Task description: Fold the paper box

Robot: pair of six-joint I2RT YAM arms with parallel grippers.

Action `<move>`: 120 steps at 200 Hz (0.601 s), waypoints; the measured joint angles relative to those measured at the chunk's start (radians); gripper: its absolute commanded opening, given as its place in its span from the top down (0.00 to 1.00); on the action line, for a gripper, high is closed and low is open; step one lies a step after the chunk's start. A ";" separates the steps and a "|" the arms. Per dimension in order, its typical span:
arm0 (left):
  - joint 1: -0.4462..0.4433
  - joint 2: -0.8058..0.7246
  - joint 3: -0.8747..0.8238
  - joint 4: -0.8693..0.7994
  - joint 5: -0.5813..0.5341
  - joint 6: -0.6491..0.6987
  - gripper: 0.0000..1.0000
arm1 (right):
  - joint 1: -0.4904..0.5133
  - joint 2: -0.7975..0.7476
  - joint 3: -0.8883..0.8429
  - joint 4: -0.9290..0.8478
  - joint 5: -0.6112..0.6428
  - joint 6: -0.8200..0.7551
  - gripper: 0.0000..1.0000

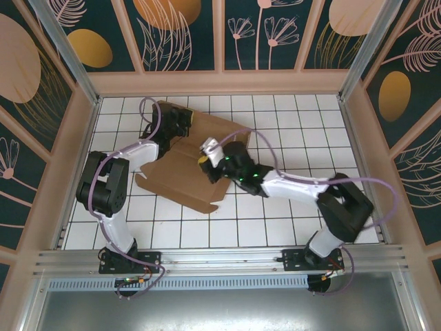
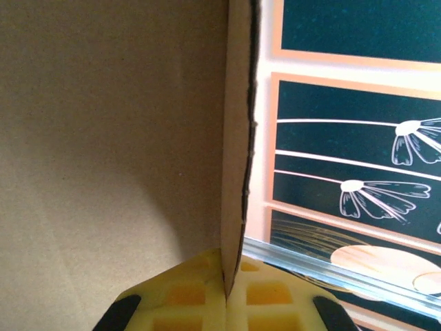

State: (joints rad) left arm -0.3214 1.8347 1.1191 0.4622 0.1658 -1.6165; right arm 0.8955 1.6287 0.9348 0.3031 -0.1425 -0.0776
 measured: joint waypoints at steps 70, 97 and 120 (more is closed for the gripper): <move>0.000 -0.119 -0.155 0.156 -0.080 0.046 1.00 | 0.035 0.290 0.124 -0.238 0.120 0.056 1.00; 0.000 -0.204 -0.261 0.215 -0.110 0.082 1.00 | 0.018 0.303 0.132 -0.245 0.179 0.066 1.00; 0.000 -0.235 -0.308 0.241 -0.129 0.113 1.00 | -0.024 0.303 0.132 -0.247 0.224 0.068 1.00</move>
State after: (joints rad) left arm -0.3218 1.5993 0.8108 0.7029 0.0372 -1.5036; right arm 0.8711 1.9312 1.0672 0.0563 0.0814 -0.0093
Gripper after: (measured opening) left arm 0.050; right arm 0.051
